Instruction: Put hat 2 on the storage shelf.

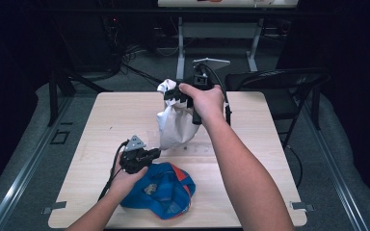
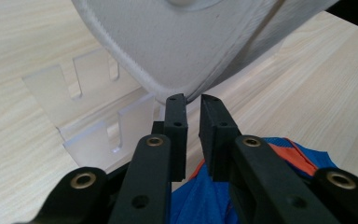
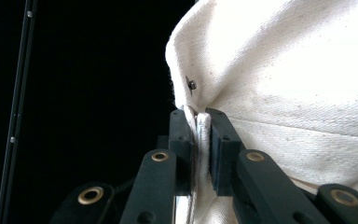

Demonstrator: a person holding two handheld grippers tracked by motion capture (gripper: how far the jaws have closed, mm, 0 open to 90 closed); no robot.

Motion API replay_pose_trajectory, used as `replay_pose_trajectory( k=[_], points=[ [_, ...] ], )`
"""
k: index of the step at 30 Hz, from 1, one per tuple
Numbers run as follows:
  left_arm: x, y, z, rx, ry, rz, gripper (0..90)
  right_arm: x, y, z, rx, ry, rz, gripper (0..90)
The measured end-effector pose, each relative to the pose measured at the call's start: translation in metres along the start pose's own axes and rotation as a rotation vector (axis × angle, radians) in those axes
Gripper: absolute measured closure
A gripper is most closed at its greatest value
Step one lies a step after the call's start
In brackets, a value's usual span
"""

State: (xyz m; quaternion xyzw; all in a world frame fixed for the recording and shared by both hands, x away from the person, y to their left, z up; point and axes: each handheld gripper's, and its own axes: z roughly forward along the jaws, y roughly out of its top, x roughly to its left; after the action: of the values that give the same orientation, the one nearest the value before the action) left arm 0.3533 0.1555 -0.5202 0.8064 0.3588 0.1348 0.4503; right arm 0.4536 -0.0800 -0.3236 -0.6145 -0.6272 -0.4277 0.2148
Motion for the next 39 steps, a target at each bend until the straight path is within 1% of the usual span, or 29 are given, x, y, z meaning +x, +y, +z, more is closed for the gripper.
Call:
replay_pose_trajectory(
  k=[2, 3, 4, 5, 7, 9, 10, 11, 13, 14, 17, 20, 21, 23, 24, 26, 28, 29, 30, 31, 33, 34, 35, 38, 39],
  points=[
    [-0.004, 0.003, -0.003, -0.005, -0.002, 0.018, 75.8, 0.0, 0.0, 0.001, 0.003, 0.001, -0.003, 82.0],
    [-0.006, 0.004, -0.004, -0.008, 0.003, 0.03, 73.7, 0.001, 0.0, 0.001, -0.005, 0.005, -0.002, 82.0],
    [-0.006, 0.004, -0.004, -0.008, 0.003, 0.03, 71.9, 0.001, 0.0, 0.002, -0.004, 0.006, -0.001, 82.0],
    [-0.009, 0.008, -0.005, -0.018, 0.012, 0.041, 70.3, 0.001, -0.001, 0.002, -0.003, 0.004, -0.002, 82.0],
    [-0.011, 0.012, -0.005, -0.023, 0.027, 0.047, 68.2, 0.002, -0.001, 0.004, -0.003, 0.006, -0.005, 82.1],
    [-0.013, 0.016, -0.004, -0.025, 0.056, 0.06, 68.2, 0.003, -0.001, 0.004, 0.001, 0.006, -0.004, 82.0],
    [-0.013, 0.016, -0.004, -0.025, 0.056, 0.06, 69.5, 0.003, -0.001, 0.004, 0.001, 0.006, -0.004, 82.0],
    [-0.013, 0.017, -0.003, -0.022, 0.056, 0.061, 73.1, 0.003, -0.001, 0.005, 0.001, 0.008, -0.007, 82.0],
    [-0.015, 0.02, -0.001, -0.019, 0.084, 0.075, 78.2, 0.003, -0.002, 0.005, 0.002, 0.006, -0.007, 82.0],
    [-0.015, 0.02, -0.001, -0.019, 0.084, 0.075, 79.5, 0.003, -0.002, 0.005, 0.001, 0.005, -0.008, 82.0],
    [-0.017, 0.017, -0.001, -0.012, 0.123, 0.106, 83.1, 0.003, -0.003, 0.006, 0.002, 0.006, -0.01, 81.8],
    [-0.011, 0.012, -0.003, -0.016, 0.127, 0.085, 84.8, 0.001, -0.004, 0.007, 0.008, -0.007, -0.016, 80.2],
    [-0.01, 0.011, -0.003, -0.02, 0.127, 0.072, 85.0, 0.0, -0.004, 0.007, 0.006, -0.006, -0.016, 77.9],
    [-0.007, 0.008, -0.004, -0.012, 0.125, 0.061, 85.5, -0.002, -0.004, 0.007, 0.004, 0.013, -0.016, 77.6],
    [-0.007, 0.008, -0.004, -0.012, 0.125, 0.061, 85.5, -0.002, -0.004, 0.007, 0.005, 0.013, -0.015, 77.6],
    [-0.006, 0.004, -0.002, 0.004, 0.123, 0.045, 85.7, -0.001, -0.004, 0.005, 0.004, 0.009, -0.017, 77.1],
    [-0.005, 0.002, -0.001, 0.003, 0.125, 0.041, 85.8, -0.001, -0.004, 0.005, 0.0, 0.008, -0.022, 76.6],
    [-0.003, 0.0, 0.0, 0.014, 0.117, 0.02, 85.8, 0.0, -0.004, 0.002, -0.004, 0.007, -0.024, 75.4],
    [-0.003, 0.0, 0.0, 0.014, 0.117, 0.02, 85.8, 0.0, -0.004, 0.002, -0.004, 0.007, -0.024, 75.4],
    [0.001, -0.004, 0.004, 0.051, 0.105, 0.006, 85.8, -0.001, -0.004, -0.001, -0.004, 0.005, -0.025, 75.4],
    [0.001, -0.007, 0.006, 0.065, 0.113, 0.023, 85.8, -0.003, -0.004, -0.004, -0.018, 0.001, -0.028, 75.4],
    [0.001, -0.007, 0.006, 0.065, 0.113, 0.023, 85.8, -0.003, -0.004, -0.004, -0.018, 0.001, -0.028, 75.4],
    [0.002, -0.007, 0.006, 0.07, 0.113, 0.028, 85.8, -0.004, -0.004, -0.008, -0.018, -0.005, -0.031, 75.4],
    [0.002, -0.007, 0.006, 0.071, 0.107, 0.02, 85.7, -0.007, -0.004, -0.011, -0.023, -0.013, -0.031, 74.9],
    [0.002, -0.007, 0.006, 0.07, 0.107, 0.015, 85.7, -0.009, -0.006, -0.014, -0.03, -0.036, -0.041, 74.6]
  ],
)
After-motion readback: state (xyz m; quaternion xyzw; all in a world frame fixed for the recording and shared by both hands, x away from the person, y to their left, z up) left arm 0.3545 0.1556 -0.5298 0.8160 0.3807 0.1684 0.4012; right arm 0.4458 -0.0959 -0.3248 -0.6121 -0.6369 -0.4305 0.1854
